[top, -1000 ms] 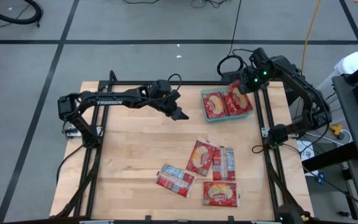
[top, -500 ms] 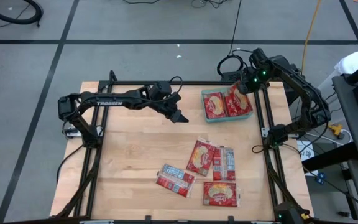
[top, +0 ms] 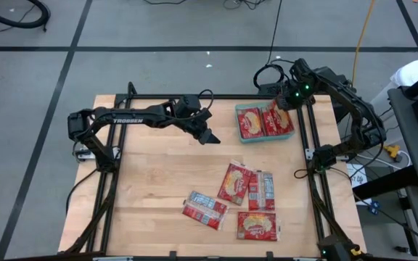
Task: Sort popcorn bags into baskets
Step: Put the red popcorn bag into the light blue bin
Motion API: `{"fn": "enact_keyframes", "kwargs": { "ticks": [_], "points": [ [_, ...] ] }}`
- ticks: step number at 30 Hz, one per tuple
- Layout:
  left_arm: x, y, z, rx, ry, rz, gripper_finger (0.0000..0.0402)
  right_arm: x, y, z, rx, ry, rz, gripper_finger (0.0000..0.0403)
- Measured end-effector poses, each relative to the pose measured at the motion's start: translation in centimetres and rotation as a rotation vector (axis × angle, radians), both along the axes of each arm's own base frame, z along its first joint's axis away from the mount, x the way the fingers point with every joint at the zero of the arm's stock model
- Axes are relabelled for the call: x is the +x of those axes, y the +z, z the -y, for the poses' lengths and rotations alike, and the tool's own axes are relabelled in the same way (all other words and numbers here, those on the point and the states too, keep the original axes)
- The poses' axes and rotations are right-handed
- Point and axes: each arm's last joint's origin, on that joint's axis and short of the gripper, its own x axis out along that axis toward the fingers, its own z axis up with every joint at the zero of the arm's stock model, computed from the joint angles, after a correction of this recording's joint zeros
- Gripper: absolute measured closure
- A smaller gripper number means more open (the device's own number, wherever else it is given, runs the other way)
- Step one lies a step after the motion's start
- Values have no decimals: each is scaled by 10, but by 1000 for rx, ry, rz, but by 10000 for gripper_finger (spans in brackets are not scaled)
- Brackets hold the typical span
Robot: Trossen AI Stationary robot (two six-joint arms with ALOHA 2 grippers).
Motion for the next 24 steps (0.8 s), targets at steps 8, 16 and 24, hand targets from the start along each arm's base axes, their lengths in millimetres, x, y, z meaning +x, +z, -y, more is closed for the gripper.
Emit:
{"fn": "enact_keyframes", "kwargs": {
  "ticks": [8,16,24],
  "points": [
    [0,0,1,-7,-40,12,225,0,-18,-2,16,-20,-6,375],
    [-1,0,1,-15,-51,14,225,0,-19,-1,-8,-70,-50,340],
    [-2,1,-4,-29,-60,20,225,5,-18,-5,-27,-109,-111,307]
  ]
}}
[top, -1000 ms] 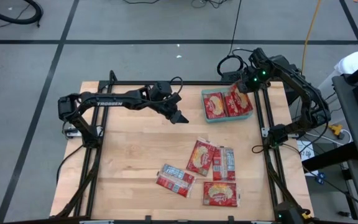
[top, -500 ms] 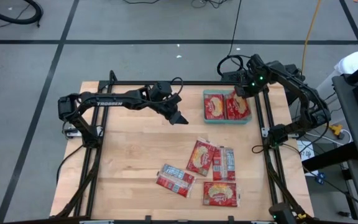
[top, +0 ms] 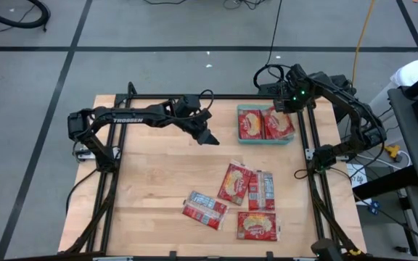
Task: Sort popcorn bags into baskets
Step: Put the red popcorn bag into the light blue bin
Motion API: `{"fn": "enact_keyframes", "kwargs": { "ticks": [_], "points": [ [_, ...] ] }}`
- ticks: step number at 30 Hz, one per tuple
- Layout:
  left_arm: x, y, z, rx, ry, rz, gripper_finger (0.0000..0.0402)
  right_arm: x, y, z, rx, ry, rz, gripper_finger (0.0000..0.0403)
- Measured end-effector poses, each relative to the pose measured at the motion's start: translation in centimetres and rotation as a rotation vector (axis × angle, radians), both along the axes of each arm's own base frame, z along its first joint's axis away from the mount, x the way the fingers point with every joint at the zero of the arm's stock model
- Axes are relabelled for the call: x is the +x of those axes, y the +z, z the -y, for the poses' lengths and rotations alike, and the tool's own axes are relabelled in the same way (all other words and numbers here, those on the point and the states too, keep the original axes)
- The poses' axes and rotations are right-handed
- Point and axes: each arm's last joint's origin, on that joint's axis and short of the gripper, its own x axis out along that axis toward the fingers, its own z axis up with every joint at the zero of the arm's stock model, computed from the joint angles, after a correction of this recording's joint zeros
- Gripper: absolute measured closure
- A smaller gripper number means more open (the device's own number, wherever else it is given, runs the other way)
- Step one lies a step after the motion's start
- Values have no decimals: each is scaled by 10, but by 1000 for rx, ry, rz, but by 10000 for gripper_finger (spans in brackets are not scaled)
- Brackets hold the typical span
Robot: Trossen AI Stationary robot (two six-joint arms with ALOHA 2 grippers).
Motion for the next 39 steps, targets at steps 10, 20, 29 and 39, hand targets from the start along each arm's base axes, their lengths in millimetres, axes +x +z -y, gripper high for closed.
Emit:
{"fn": "enact_keyframes", "kwargs": {
  "ticks": [10,20,29,39],
  "points": [
    [-15,-7,-26,-41,42,-75,225,13,18,-20,-14,-24,125,307],
    [-25,-13,-36,-25,43,-141,225,42,-22,-17,-50,58,160,375],
    [-26,-18,-26,-45,12,-203,225,35,-65,-17,9,62,74,397],
    [-24,-20,-13,-48,-27,-236,225,27,-66,-13,-16,6,21,402]
  ]
}}
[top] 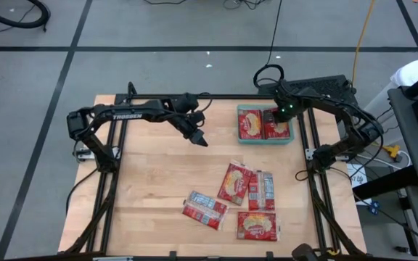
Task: Sort popcorn bags into baskets
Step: Put the red popcorn bag into the light blue bin
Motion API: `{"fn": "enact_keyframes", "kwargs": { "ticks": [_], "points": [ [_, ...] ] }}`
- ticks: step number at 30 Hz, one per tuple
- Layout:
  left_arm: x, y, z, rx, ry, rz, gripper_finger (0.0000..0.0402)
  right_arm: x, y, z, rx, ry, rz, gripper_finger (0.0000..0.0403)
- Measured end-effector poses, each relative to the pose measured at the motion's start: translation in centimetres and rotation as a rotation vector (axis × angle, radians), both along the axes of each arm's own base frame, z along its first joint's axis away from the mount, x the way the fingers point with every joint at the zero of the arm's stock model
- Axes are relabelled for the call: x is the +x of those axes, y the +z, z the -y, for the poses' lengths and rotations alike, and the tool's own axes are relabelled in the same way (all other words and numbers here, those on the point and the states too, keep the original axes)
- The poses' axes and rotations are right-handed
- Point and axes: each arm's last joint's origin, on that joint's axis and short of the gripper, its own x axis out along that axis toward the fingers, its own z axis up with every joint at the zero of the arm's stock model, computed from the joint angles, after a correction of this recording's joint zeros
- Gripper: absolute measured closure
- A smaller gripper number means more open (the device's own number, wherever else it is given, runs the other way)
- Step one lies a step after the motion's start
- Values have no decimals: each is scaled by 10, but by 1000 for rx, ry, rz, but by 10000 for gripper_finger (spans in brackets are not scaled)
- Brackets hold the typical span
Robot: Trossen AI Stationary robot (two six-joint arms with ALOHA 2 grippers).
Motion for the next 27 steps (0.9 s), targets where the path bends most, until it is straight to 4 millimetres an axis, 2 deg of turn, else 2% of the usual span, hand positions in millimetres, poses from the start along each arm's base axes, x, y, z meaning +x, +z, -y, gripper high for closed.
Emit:
{"fn": "enact_keyframes", "kwargs": {
  "ticks": [6,9,12,18,22,27],
  "points": [
    [1,-1,6,-7,-16,-15,225,0,5,0,-24,-26,37,402],
    [1,-2,12,-18,-30,-39,225,1,16,-5,-46,-38,91,402],
    [-4,-8,22,-40,-57,-135,225,2,32,-16,-71,-49,164,402],
    [-18,-23,48,85,-149,-343,225,14,68,-57,-98,-28,353,401],
    [-23,-36,70,113,-274,-365,225,23,87,-88,-92,-24,461,401],
    [-25,-51,92,112,-343,-358,224,33,97,-119,-85,-47,518,401]
  ]
}}
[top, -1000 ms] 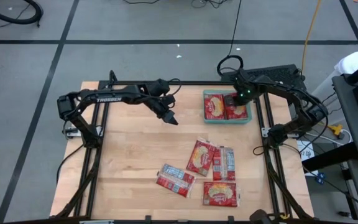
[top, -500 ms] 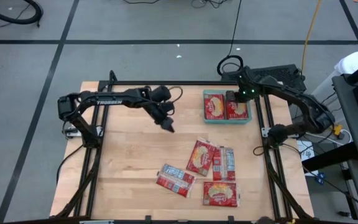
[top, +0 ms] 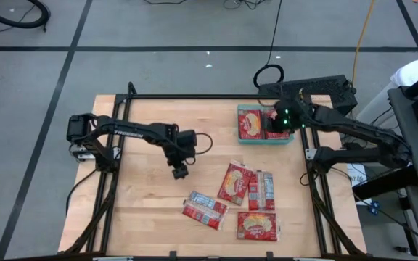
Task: Sort popcorn bags into baskets
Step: Put the red popcorn bag into the light blue bin
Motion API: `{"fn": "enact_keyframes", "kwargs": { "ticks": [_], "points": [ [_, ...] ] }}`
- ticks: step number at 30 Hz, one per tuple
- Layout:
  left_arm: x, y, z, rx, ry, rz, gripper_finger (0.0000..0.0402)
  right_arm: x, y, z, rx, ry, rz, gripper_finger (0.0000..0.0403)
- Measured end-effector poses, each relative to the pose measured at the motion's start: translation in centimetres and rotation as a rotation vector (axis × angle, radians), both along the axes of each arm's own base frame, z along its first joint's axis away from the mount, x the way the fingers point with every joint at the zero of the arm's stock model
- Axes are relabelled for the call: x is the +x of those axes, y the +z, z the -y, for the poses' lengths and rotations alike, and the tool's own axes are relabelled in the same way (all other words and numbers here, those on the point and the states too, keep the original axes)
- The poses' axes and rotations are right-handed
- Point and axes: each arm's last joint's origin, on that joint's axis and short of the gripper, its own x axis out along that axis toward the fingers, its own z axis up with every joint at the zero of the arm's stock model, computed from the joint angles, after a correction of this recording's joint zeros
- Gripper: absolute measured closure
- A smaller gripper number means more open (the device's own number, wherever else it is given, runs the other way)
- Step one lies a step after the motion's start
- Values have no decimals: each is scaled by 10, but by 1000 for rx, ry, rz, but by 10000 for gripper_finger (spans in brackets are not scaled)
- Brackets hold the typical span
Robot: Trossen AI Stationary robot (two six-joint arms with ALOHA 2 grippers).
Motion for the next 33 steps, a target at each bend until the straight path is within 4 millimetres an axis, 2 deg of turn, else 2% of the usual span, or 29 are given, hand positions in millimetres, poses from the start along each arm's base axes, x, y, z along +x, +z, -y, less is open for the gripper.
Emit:
{"fn": "enact_keyframes", "kwargs": {
  "ticks": [5,11,16,23,29,33],
  "points": [
    [2,-1,17,-6,-59,28,223,12,0,-19,26,-2,23,401],
    [6,0,29,4,-35,36,195,26,-3,-23,-3,61,41,401],
    [7,0,44,0,92,-39,165,32,-1,-24,-41,186,84,401],
    [10,1,79,-46,307,-122,134,32,0,-28,-67,397,108,401],
    [5,1,106,-57,543,-216,145,31,1,-31,-71,561,150,401],
    [2,0,116,-19,678,-222,161,31,1,-32,-97,634,166,401]
  ]
}}
